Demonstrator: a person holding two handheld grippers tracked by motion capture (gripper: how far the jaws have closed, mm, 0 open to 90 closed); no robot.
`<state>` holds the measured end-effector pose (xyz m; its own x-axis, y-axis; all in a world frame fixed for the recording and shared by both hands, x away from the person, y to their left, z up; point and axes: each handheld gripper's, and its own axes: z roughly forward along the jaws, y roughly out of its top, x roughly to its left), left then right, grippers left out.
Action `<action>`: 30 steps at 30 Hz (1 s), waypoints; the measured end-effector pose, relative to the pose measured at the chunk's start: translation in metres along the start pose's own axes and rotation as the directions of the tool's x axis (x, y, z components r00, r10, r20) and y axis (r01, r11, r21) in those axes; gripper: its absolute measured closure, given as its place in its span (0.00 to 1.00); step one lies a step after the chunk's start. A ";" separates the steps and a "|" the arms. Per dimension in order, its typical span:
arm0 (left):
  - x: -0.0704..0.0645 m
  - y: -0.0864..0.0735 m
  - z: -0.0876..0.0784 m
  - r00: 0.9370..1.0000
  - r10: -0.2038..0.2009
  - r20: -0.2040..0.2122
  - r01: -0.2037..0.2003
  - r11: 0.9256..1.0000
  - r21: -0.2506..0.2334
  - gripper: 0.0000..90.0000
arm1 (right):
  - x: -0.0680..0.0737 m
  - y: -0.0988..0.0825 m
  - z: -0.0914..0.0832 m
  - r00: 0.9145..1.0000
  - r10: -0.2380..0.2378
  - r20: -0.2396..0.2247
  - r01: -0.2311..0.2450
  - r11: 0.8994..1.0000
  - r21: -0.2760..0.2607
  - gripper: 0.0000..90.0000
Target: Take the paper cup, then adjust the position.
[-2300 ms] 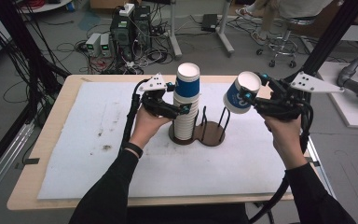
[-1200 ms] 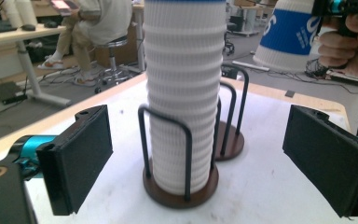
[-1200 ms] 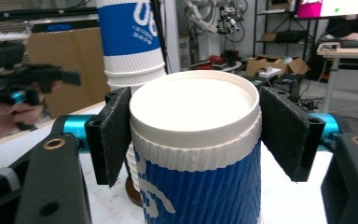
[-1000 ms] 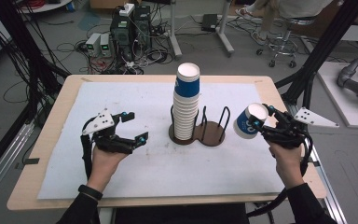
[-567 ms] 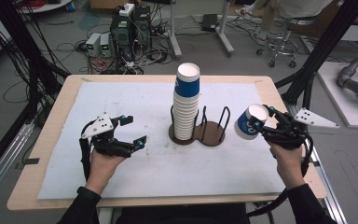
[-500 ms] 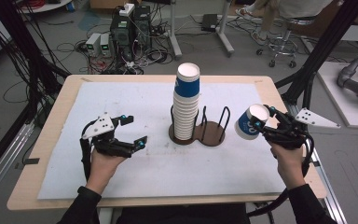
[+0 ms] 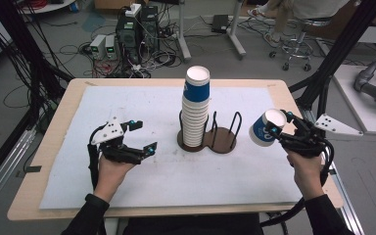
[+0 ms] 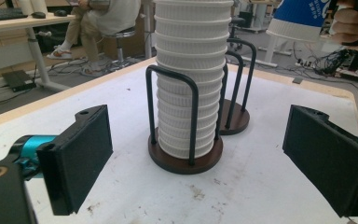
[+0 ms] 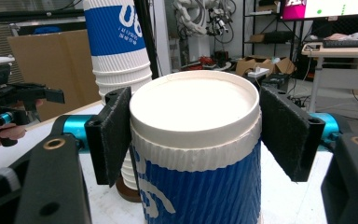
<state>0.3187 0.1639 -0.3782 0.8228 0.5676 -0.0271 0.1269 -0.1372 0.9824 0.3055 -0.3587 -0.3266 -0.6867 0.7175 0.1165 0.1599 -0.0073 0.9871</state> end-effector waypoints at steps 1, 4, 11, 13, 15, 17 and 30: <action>0.000 0.001 0.001 1.000 0.003 0.002 -0.003 1.000 0.000 0.09 | 0.000 0.000 0.000 1.000 -0.002 0.001 0.002 1.000 -0.003 0.33; -0.001 0.001 0.006 1.000 0.004 0.007 -0.004 1.000 0.010 0.09 | -0.001 0.000 0.000 1.000 0.004 -0.001 -0.004 1.000 0.002 0.33; -0.007 0.001 0.021 0.999 0.020 0.040 -0.022 0.998 0.057 0.09 | 0.001 0.000 0.001 1.000 0.000 -0.015 0.000 1.000 0.004 0.33; -0.008 0.000 0.026 0.999 0.015 0.047 -0.019 0.996 0.082 0.09 | 0.001 0.001 0.001 1.000 -0.005 -0.017 0.005 1.000 0.005 0.33; -0.009 0.000 0.029 0.998 0.008 0.062 -0.013 0.997 0.080 0.09 | 0.001 0.002 0.001 0.999 -0.015 -0.038 0.016 1.000 0.010 0.33; -0.012 0.000 0.032 0.998 0.010 0.063 -0.015 0.997 0.076 0.09 | 0.000 0.002 0.001 0.998 -0.015 -0.055 0.016 1.000 0.011 0.33; -0.031 0.012 0.046 0.983 -0.040 0.181 0.030 0.998 0.054 0.16 | 0.017 0.006 0.010 0.984 -0.032 -0.176 0.036 0.999 0.017 0.33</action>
<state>0.3203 0.1071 -0.3738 0.9037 0.4164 -0.0992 0.1818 -0.1635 0.9696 0.3018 -0.3399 -0.3196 -0.8058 0.5833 0.1024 0.1474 0.0301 0.9886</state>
